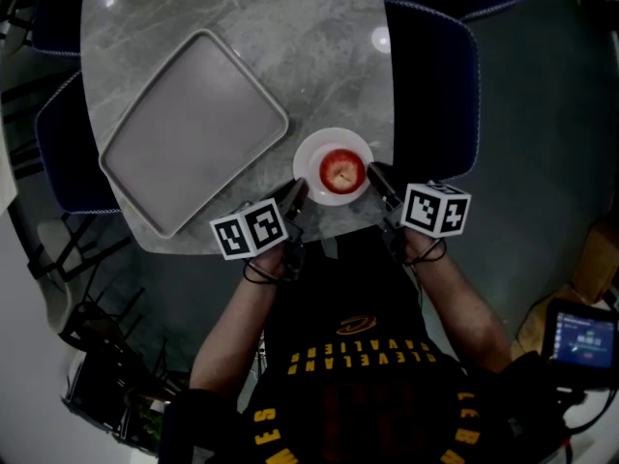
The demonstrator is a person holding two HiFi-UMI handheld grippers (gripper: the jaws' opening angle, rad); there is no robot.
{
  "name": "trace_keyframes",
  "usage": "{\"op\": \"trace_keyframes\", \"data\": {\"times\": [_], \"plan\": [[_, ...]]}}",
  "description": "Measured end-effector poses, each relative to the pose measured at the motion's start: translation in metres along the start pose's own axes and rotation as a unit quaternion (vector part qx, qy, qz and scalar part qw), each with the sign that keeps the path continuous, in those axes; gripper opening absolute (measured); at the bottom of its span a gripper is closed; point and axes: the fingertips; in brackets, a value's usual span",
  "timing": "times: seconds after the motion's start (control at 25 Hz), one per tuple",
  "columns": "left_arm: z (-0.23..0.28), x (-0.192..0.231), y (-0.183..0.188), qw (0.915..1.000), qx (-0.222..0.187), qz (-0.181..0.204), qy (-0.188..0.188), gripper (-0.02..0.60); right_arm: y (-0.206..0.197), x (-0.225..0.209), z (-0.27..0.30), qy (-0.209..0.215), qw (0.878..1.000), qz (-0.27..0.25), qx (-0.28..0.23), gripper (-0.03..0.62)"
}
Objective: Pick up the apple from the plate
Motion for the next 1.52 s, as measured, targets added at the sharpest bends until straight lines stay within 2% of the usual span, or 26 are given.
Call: {"op": "trace_keyframes", "data": {"times": [0.36,0.64,0.92,1.08,1.2,1.36,1.4,1.52], "plan": [[0.0,0.0,0.0,0.9999,-0.006,0.012,0.003,0.041,0.001,-0.002,0.001,-0.002,1.0,-0.008,-0.003,0.041],[-0.009,-0.001,0.008,0.9995,-0.03,0.009,-0.001,0.041,0.004,-0.009,-0.001,-0.02,0.999,-0.023,-0.018,0.043],[-0.023,-0.001,0.014,0.9975,-0.068,0.013,0.007,0.04,0.029,-0.004,-0.019,-0.039,0.994,-0.073,-0.078,0.043],[-0.038,-0.008,0.021,0.9947,-0.097,0.032,0.012,0.04,0.041,0.016,-0.028,-0.018,0.989,-0.1,-0.103,0.043],[-0.05,-0.024,0.031,0.9905,-0.123,0.062,0.008,0.04,0.053,0.038,-0.033,0.003,0.984,-0.132,-0.12,0.042],[-0.068,-0.055,0.039,0.9825,-0.153,0.106,-0.009,0.033,0.059,0.072,-0.046,0.036,0.975,-0.174,-0.135,0.041],[-0.073,-0.064,0.039,0.98,-0.16,0.117,-0.015,0.0,0.06,0.081,-0.051,0.043,0.973,-0.182,-0.138,0.041],[-0.091,-0.094,0.034,0.9721,-0.178,0.15,-0.028,0.0,0.057,0.106,-0.07,0.064,0.966,-0.203,-0.15,0.006]]}}
Point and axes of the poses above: the fingertips, and each gripper's own axes: z forward along the fingers, x to its left, y out of its top, and after that the axes turned 5 degrees about -y, right-handed
